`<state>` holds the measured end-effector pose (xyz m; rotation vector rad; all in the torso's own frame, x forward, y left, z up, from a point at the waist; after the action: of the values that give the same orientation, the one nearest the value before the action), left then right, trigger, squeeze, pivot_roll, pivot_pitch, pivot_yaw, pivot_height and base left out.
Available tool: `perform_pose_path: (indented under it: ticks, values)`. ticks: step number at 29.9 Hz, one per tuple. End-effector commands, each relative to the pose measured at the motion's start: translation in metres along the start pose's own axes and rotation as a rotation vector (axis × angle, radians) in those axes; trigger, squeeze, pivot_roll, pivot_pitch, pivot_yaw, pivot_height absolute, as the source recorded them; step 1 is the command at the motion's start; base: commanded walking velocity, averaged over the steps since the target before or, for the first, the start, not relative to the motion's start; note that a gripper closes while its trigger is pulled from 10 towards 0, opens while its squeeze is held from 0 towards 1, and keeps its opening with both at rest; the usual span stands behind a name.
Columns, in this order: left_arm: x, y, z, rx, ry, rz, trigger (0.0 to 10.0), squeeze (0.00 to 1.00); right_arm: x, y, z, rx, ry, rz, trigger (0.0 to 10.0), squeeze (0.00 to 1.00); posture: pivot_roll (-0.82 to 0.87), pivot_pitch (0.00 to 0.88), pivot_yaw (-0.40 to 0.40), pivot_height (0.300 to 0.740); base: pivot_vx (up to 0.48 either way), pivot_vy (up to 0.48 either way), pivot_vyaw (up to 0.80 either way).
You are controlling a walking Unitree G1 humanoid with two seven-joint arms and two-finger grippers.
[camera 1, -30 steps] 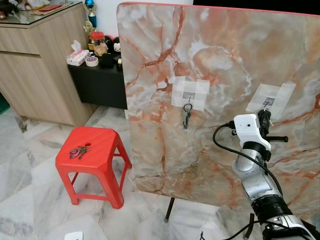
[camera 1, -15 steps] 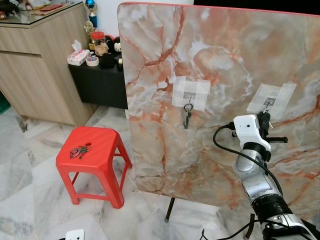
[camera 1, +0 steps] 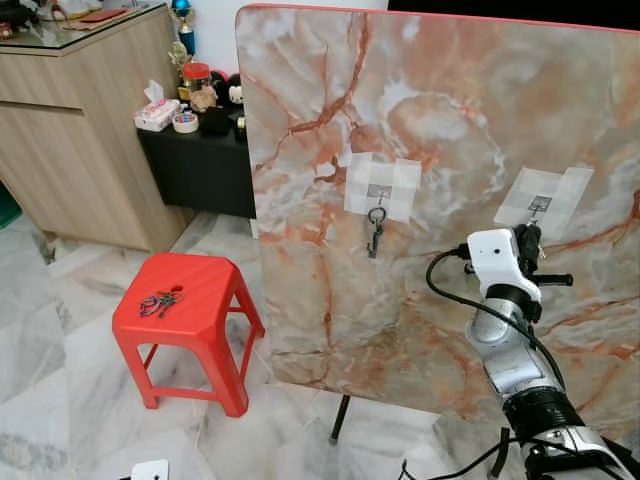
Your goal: Hang keys on a hook
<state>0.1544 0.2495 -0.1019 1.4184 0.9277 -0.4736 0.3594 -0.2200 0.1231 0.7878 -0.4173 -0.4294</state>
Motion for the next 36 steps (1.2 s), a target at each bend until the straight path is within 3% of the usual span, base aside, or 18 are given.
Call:
perform_pose_path:
  ticks: [1, 2, 4, 5, 7, 8, 10, 11, 16, 19, 22, 24, 28, 29, 31, 32, 35, 36]
  values:
    - [0.0, -0.001, -0.001, 0.024, -0.002, -0.005, 10.0, 0.0, -0.003, -0.002, -0.001, 0.016, 0.016, -0.007, 10.0, 1.0, 0.0, 0.0, -0.02, 0.74, 0.0, 0.0, 0.0]
    - [0.0, -0.001, 0.0, 0.025, -0.003, -0.005, 10.0, 0.0, -0.005, -0.004, -0.003, 0.025, 0.036, -0.004, 10.0, 0.95, 0.0, 0.0, -0.02, 0.74, 0.0, 0.0, 0.0]
    - [0.0, -0.001, 0.0, 0.025, -0.003, -0.005, 10.0, 0.0, -0.006, -0.004, -0.003, 0.028, 0.04, -0.003, 10.0, 0.95, 0.0, 0.0, -0.02, 0.74, 0.0, 0.0, 0.0]
    - [0.0, -0.001, 0.0, 0.025, -0.003, -0.006, 10.0, 0.0, -0.008, -0.005, -0.004, 0.032, 0.047, -0.001, 10.0, 0.53, 0.0, 0.0, -0.02, 0.74, 0.0, 0.0, 0.0]
    - [0.0, -0.001, 0.0, 0.025, -0.004, -0.006, 10.0, 0.0, -0.009, -0.006, -0.004, 0.034, 0.051, 0.0, 10.0, 0.53, 0.0, 0.0, -0.02, 0.74, 0.0, 0.0, 0.0]
    - [0.0, -0.001, 0.0, 0.026, -0.004, -0.006, 10.0, 0.0, -0.011, -0.008, -0.005, 0.034, 0.064, 0.002, 10.0, 0.08, 0.0, 0.0, -0.02, 0.74, 0.0, 0.0, 0.0]
    - [0.0, -0.001, 0.001, 0.026, -0.005, -0.007, 10.0, 0.0, -0.013, -0.01, -0.005, 0.037, 0.072, 0.0, 10.0, 0.08, 0.0, 0.0, -0.021, 0.74, 0.0, 0.0, 0.0]
    - [0.0, -0.001, 0.001, 0.026, -0.006, -0.007, 10.0, 0.0, -0.015, -0.013, -0.005, 0.038, 0.079, 0.0, 10.0, 0.0, 0.0, 0.0, -0.022, 0.74, 0.0, 0.0, 0.0]
    - [0.0, -0.002, 0.002, 0.027, -0.008, -0.009, 10.0, 0.0, -0.028, -0.027, -0.004, 0.085, 0.141, -0.015, 10.0, 0.0, 0.0, 0.0, -0.025, 0.74, 0.0, 0.0, 0.0]
    - [0.0, -0.003, 0.002, 0.028, -0.009, -0.01, 10.0, 0.0, -0.044, -0.047, -0.02, 0.153, 0.287, -0.091, 10.0, 0.0, -0.01, 0.0, -0.024, 0.74, 0.0, 0.0, 0.0]
    - [-0.001, -0.003, 0.002, 0.031, -0.012, -0.012, 10.0, 0.0, -0.072, -0.075, -0.048, 0.25, 0.51, -0.243, 10.0, 0.0, -0.01, 0.0, -0.024, 0.74, 0.0, 0.0, 0.0]
    - [-0.001, -0.003, 0.002, 0.031, -0.012, -0.012, 10.0, 0.0, -0.074, -0.077, -0.051, 0.266, 0.525, -0.258, 10.0, 0.0, -0.01, 0.0, -0.024, 0.74, 0.0, 0.0, 0.0]
    - [0.0, -0.003, 0.003, 0.028, -0.012, -0.011, 10.0, 0.0, -0.097, -0.114, -0.061, 0.346, 0.559, -0.474, 10.0, 0.0, 0.0, 0.0, -0.023, 0.74, 0.0, 0.0, 0.0]
    - [0.0, -0.003, 0.003, 0.028, -0.012, -0.011, 10.0, 0.0, -0.097, -0.114, -0.061, 0.346, 0.559, -0.474, 10.0, 0.0, 0.0, 0.0, -0.023, 0.74, 0.0, 0.0, 0.0]
    - [0.0, -0.003, 0.002, 0.028, -0.012, -0.014, 10.0, 0.0, -0.119, -0.141, -0.065, 0.379, 0.576, -0.647, 10.0, 0.0, 0.0, 0.0, -0.019, 0.74, 0.0, 0.0, 0.0]
    - [0.0, -0.003, 0.002, 0.028, -0.012, -0.014, 10.0, 0.0, -0.119, -0.141, -0.065, 0.379, 0.576, -0.647, 10.0, 0.0, 0.0, 0.0, -0.019, 0.74, 0.0, 0.0, 0.0]
    - [0.0, -0.003, 0.0, 0.029, -0.009, -0.02, 10.0, 0.0, -0.157, -0.173, -0.065, 0.349, 0.632, -0.835, 10.0, 0.0, 0.0, 0.0, -0.009, 0.74, 0.0, 0.0, 0.0]
    - [0.0, -0.003, 0.0, 0.029, -0.009, -0.02, 10.0, 0.0, -0.157, -0.173, -0.065, 0.349, 0.632, -0.835, 10.0, 0.0, 0.0, 0.0, -0.009, 0.74, 0.0, 0.0, 0.0]
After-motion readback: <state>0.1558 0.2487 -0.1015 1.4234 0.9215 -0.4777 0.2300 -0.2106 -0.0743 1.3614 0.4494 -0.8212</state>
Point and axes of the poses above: a point about 5 cm out from each wrist's last joint towards the gripper, its own x axis pointing out of the wrist towards the gripper, its own y axis along the axis of the wrist's last joint, z = x × y, the point moved 2 cm from there along x, pointing out of the wrist towards the gripper, and after that the axes turned 2 degrees about -x, right-handed, at the moved point
